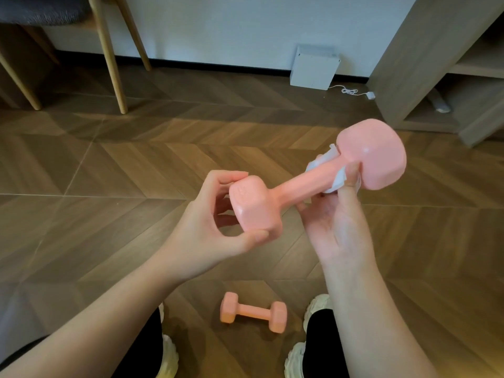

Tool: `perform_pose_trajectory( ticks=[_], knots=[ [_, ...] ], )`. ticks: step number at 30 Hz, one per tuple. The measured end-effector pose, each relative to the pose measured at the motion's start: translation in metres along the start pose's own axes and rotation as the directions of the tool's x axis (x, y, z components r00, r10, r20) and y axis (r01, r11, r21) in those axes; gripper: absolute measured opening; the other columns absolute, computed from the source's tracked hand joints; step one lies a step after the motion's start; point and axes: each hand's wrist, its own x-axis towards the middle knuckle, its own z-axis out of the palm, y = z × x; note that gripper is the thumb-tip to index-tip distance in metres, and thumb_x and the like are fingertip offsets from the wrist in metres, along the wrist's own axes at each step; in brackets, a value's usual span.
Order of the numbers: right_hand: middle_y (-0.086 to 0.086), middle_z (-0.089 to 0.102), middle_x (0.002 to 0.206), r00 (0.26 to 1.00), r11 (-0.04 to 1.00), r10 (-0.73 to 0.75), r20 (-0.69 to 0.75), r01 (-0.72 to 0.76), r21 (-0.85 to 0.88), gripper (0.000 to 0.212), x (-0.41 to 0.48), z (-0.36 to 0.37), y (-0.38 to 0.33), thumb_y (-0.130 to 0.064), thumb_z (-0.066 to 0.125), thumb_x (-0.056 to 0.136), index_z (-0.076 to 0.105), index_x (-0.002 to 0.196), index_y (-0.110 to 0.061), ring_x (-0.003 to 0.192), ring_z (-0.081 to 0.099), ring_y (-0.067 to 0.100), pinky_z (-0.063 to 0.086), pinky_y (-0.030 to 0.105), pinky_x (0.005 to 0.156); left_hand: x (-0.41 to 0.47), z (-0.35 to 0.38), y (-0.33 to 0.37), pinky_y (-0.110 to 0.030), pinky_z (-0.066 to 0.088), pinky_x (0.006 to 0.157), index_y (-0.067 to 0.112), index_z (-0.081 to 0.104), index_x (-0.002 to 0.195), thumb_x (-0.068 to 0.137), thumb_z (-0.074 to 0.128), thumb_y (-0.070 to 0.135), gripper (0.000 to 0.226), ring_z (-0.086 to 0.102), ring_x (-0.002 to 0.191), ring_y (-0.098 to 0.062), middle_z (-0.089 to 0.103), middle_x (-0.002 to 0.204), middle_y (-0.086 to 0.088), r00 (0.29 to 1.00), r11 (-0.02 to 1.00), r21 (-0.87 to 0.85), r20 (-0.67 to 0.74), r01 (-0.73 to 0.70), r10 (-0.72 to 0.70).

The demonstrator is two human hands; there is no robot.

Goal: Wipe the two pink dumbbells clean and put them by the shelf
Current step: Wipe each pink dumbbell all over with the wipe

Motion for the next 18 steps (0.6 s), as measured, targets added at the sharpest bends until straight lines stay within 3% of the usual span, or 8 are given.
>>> perform_pose_trajectory(
  ticks=[2,4,5,8,11,15,17,18],
  knots=[
    [0.002,0.067,0.109,1.000,1.000,-0.006,0.021,0.006,-0.011,0.082,-0.003,0.002,-0.002,-0.048,0.084,0.064,0.055,0.138,-0.027,0.103,0.067,0.017,0.053,0.043,0.097,-0.002,0.003,-0.001,-0.020,0.053,0.085,0.032,0.041,0.130,0.065,0.081,0.041,0.076,0.061,0.115,-0.009,0.058,0.121,0.020,0.999,0.997,0.066,-0.010,-0.050,0.051],
    [0.000,0.069,0.107,1.000,0.998,-0.021,-0.007,0.021,-0.059,0.039,-0.003,0.006,-0.002,-0.042,0.061,0.089,0.062,0.126,-0.028,0.106,0.067,0.016,0.049,0.044,0.104,-0.001,0.007,-0.002,-0.017,0.051,0.088,0.030,0.039,0.131,0.067,0.082,0.040,0.078,0.060,0.117,-0.009,0.057,0.125,0.016,0.993,0.985,0.133,-0.019,-0.112,0.116],
    [0.000,0.069,0.108,0.999,0.998,-0.024,-0.035,0.022,-0.059,0.029,-0.003,0.009,-0.002,-0.039,0.053,0.095,0.063,0.121,-0.029,0.108,0.068,0.017,0.047,0.044,0.106,0.000,0.009,-0.002,-0.016,0.050,0.089,0.029,0.038,0.132,0.068,0.081,0.040,0.078,0.059,0.117,-0.009,0.056,0.127,0.013,0.988,0.973,0.180,-0.018,-0.147,0.153],
    [0.003,0.068,0.103,0.996,1.000,-0.007,-0.090,0.010,0.028,0.028,0.000,0.012,0.001,-0.039,0.043,0.102,0.062,0.118,-0.027,0.108,0.067,0.019,0.045,0.043,0.108,0.002,0.013,-0.007,-0.014,0.047,0.094,0.026,0.036,0.138,0.071,0.080,0.043,0.082,0.056,0.120,-0.008,0.054,0.132,0.008,0.973,0.926,0.307,0.004,-0.219,0.229],
    [-0.001,0.071,0.083,0.996,1.000,0.015,-0.093,-0.013,0.018,0.032,0.000,0.009,0.012,-0.041,0.043,0.102,0.056,0.125,-0.022,0.097,0.068,0.018,0.052,0.037,0.094,0.006,0.015,-0.014,-0.015,0.045,0.098,0.016,0.037,0.141,0.071,0.082,0.043,0.088,0.052,0.124,-0.007,0.050,0.137,0.002,0.960,0.867,0.423,0.036,-0.265,0.276],
    [0.006,0.073,0.093,0.984,0.989,0.124,-0.127,-0.133,-0.061,0.042,-0.003,0.009,0.021,-0.044,0.040,0.102,0.060,0.114,-0.010,0.102,0.071,0.026,0.051,0.048,0.099,0.011,0.017,-0.017,-0.018,0.043,0.103,0.012,0.037,0.139,0.071,0.081,0.046,0.088,0.047,0.132,-0.012,0.046,0.141,-0.007,0.929,0.784,0.510,0.095,-0.355,0.359],
    [0.005,0.073,0.084,0.983,0.991,0.121,-0.136,-0.127,-0.033,0.038,-0.002,0.008,0.020,-0.041,0.040,0.103,0.060,0.110,-0.010,0.090,0.072,0.021,0.053,0.045,0.096,0.010,0.016,-0.018,-0.020,0.046,0.101,0.023,0.034,0.142,0.069,0.082,0.051,0.092,0.050,0.129,-0.009,0.047,0.142,0.000,0.964,0.881,0.394,0.075,-0.262,0.253],
    [0.002,0.072,0.079,0.984,0.994,0.110,-0.140,-0.112,-0.006,0.035,0.000,0.008,0.018,-0.039,0.040,0.104,0.059,0.111,-0.010,0.084,0.071,0.017,0.054,0.043,0.093,0.010,0.016,-0.017,-0.024,0.049,0.098,0.028,0.033,0.142,0.066,0.082,0.057,0.095,0.056,0.124,-0.009,0.048,0.140,0.003,0.992,0.960,0.252,0.058,-0.126,0.115]
  ],
)
